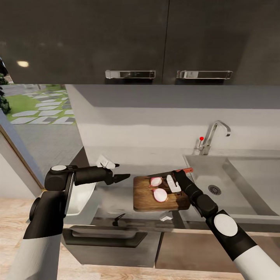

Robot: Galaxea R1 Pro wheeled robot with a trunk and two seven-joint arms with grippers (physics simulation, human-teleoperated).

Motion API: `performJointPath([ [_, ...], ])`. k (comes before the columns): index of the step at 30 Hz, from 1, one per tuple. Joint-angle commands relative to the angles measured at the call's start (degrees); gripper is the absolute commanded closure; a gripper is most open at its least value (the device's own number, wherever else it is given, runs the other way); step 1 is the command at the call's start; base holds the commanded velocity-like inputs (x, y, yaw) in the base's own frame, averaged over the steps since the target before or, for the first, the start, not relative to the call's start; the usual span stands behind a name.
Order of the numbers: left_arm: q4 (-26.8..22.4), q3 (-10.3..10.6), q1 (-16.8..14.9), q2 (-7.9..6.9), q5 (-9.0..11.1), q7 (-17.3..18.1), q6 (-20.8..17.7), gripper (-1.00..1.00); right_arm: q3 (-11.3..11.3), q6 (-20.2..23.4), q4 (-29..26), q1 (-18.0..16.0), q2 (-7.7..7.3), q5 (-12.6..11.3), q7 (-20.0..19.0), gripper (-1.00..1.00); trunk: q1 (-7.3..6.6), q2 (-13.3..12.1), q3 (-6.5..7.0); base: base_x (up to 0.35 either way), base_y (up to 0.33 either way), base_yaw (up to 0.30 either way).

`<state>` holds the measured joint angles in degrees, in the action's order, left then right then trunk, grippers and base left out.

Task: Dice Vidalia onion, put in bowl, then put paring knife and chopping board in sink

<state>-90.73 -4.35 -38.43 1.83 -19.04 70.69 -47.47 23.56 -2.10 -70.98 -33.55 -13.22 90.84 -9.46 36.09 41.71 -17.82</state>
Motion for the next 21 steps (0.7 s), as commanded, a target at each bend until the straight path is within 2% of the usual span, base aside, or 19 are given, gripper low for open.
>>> performJointPath([
  [1, -0.06, -0.13, -0.07, 0.08, -0.56, 0.59, -0.51, -1.00, 0.09, -0.18, -0.04, -0.02, -0.06, 0.56, -0.30, 1.00, 0.24, 0.46, -0.27, 0.000, 0.000, 0.000],
  [3, -0.06, -0.13, -0.07, 0.09, -0.54, 0.59, -0.51, -1.00, 0.09, -0.18, -0.04, -0.02, -0.05, 0.56, -0.30, 1.00, 0.68, 1.27, -0.63, 0.000, 0.000, 0.000],
  [21, -0.06, -0.13, -0.07, 0.02, -0.56, 0.59, -0.52, -1.00, 0.09, -0.19, -0.04, 0.06, -0.13, 0.56, -0.30, 1.00, 0.68, 1.27, -0.63, 0.000, 0.000, 0.000],
])
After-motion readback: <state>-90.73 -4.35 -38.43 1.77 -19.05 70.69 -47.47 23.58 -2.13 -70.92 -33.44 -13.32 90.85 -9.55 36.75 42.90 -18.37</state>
